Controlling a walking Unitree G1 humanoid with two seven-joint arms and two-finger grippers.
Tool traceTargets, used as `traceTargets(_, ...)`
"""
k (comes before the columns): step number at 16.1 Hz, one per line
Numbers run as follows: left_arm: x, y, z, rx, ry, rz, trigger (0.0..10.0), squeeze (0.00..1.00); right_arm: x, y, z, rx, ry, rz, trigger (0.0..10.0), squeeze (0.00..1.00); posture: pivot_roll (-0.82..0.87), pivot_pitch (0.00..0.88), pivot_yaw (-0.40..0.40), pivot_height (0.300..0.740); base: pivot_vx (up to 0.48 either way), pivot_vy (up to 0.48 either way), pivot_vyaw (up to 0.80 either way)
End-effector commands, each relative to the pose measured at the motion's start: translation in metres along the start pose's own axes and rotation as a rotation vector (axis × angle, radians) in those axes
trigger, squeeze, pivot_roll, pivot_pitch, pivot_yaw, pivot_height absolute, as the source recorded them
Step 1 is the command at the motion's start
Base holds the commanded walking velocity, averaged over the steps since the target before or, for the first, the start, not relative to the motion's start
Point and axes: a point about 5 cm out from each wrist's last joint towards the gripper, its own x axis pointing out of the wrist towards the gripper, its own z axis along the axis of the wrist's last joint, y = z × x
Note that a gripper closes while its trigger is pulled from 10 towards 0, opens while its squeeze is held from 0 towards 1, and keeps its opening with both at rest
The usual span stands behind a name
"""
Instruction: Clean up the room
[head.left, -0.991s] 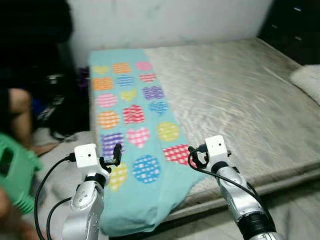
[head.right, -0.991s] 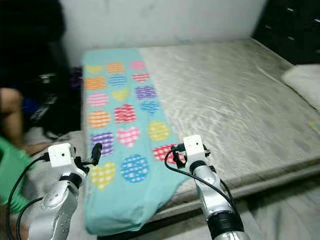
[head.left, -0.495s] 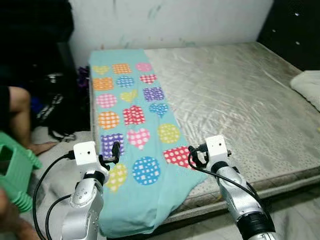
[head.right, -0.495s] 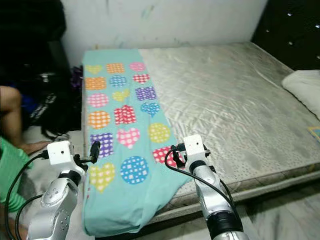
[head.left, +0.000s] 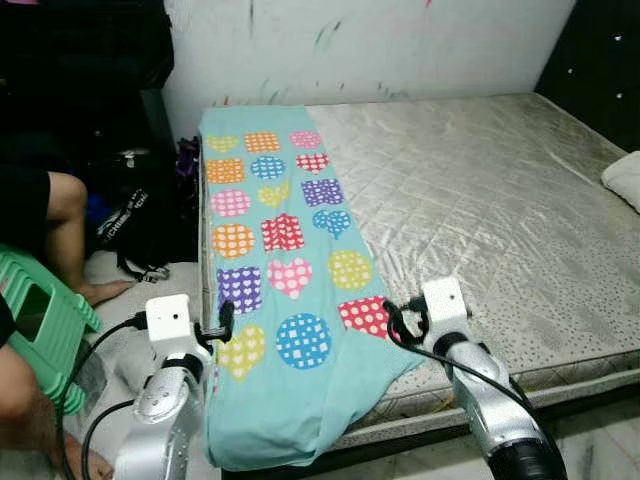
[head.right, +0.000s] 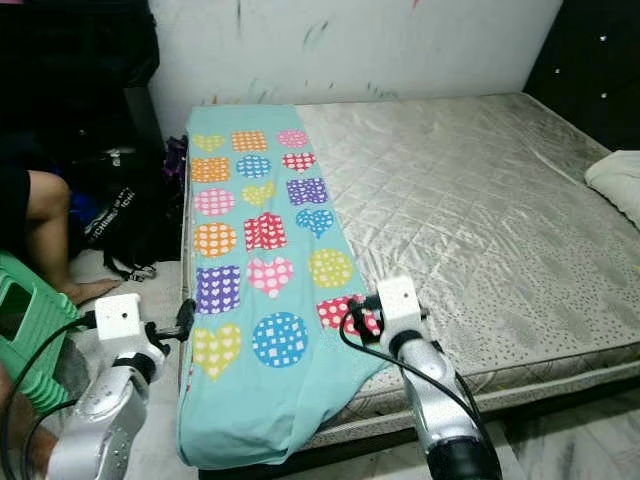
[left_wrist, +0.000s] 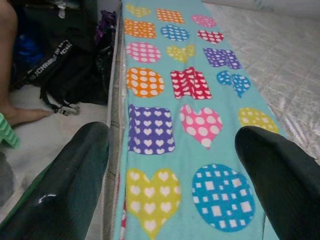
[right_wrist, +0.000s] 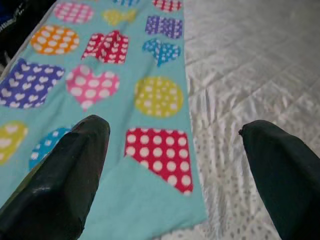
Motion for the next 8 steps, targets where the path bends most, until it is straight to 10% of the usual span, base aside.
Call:
traceTargets(1, 0.0006, -0.0015, -0.0031, 0.014, 0.024, -0.003, 10.0, 0.00, 0.0003, -0.0012, 0.0042, 0.001, -0.006, 0.010, 10.0, 0.00, -0.08, 0.000, -0.032, 0.740, 0.000, 0.000, 0.00)
traceTargets(8, 0.0017, -0.0003, -0.0029, 0.022, 0.032, 0.003, 10.0, 0.00, 0.0034, 0.0075, 0.0084, -0.002, 0.000, 0.045, 10.0, 0.00, -0.08, 0.000, -0.028, 0.740, 0.000, 0.000, 0.00)
